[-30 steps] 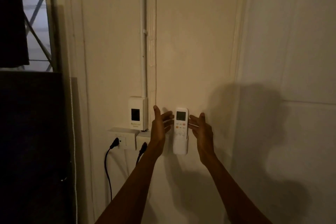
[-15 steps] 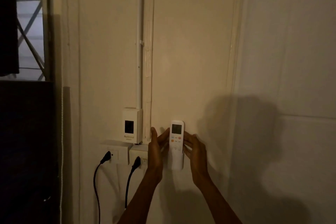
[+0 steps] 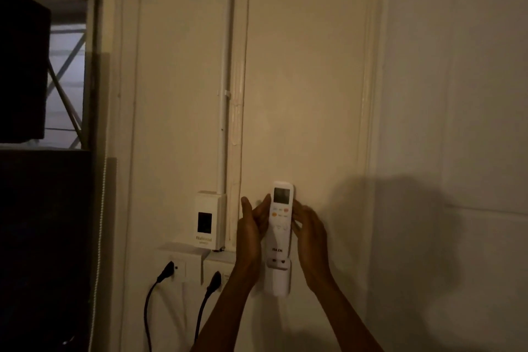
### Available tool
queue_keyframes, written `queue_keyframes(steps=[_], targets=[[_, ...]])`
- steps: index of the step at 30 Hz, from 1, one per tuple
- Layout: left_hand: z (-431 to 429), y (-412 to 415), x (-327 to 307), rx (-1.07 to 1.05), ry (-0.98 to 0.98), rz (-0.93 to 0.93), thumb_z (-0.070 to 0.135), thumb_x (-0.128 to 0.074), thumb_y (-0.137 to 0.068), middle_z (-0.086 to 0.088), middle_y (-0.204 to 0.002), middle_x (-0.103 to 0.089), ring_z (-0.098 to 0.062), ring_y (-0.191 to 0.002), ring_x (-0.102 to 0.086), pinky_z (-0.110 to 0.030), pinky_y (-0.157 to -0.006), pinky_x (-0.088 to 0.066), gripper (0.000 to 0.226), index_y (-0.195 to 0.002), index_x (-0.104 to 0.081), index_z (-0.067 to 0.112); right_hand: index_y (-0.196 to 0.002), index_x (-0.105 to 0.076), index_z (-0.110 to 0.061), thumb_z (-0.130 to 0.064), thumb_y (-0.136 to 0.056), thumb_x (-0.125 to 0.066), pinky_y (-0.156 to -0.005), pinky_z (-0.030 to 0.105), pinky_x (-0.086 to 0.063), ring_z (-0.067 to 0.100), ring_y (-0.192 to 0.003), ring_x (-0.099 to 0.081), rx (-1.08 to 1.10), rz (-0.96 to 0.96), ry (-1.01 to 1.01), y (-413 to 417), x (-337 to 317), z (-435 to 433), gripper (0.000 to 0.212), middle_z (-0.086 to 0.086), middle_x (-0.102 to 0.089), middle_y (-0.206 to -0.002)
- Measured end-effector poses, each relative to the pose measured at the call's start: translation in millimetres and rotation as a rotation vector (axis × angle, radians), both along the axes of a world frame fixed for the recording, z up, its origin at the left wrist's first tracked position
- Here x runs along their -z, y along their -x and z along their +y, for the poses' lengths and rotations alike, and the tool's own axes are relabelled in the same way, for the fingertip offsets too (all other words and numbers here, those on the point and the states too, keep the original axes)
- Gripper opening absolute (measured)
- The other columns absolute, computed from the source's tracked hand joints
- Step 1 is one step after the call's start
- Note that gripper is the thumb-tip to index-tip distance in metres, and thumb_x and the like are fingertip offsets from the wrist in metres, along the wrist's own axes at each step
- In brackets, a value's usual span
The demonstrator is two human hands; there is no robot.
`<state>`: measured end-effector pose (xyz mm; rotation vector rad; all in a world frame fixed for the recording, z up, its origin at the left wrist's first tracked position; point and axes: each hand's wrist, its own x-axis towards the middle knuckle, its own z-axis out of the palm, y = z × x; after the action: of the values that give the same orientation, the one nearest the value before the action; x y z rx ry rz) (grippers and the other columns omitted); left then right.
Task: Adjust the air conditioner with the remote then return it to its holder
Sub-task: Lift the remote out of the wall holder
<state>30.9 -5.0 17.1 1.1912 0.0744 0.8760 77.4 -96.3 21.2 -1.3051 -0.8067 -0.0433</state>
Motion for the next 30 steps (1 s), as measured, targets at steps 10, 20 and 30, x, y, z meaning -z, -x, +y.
queue_keyframes(steps=[10,20,30], targets=[[8.3,15.7,-13.3,-0.039,-0.100,-0.012,0.054,-0.016,-0.095,0.000,-0.122,-0.064,-0.009,-0.107,-0.061,-0.035,-0.104,-0.039,0.059,-0.125,-0.057,0.023,-0.088,-0.059,-0.036,-0.032,-0.094,-0.041,-0.077,0.033,-0.054,0.009,-0.078,-0.066,-0.059,0.012,-0.040,-7.8,-12.6,11.4,0.020,0.000,-0.067,-0.089],[14.1,36.2,-11.4,0.001,-0.127,0.021,0.050,-0.020,-0.096,-0.002,-0.131,-0.060,-0.011,-0.116,-0.057,-0.032,-0.108,-0.036,0.055,-0.127,-0.055,0.021,-0.079,-0.066,-0.027,-0.032,-0.089,-0.053,-0.079,0.039,-0.056,0.023,-0.083,-0.070,-0.113,0.146,0.016,-3.5,-17.0,11.2,0.017,0.003,-0.074,-0.085],[6.6,67.3,6.1,0.012,-0.004,0.006,0.051,-0.030,-0.093,0.004,-0.122,-0.066,-0.015,-0.114,-0.060,-0.038,-0.102,-0.042,0.049,-0.123,-0.059,0.025,-0.080,-0.065,-0.021,-0.026,-0.089,-0.053,-0.085,0.043,-0.052,0.020,-0.081,-0.068,-0.213,0.205,0.086,24.2,-13.5,3.5,0.016,0.005,-0.070,-0.088]])
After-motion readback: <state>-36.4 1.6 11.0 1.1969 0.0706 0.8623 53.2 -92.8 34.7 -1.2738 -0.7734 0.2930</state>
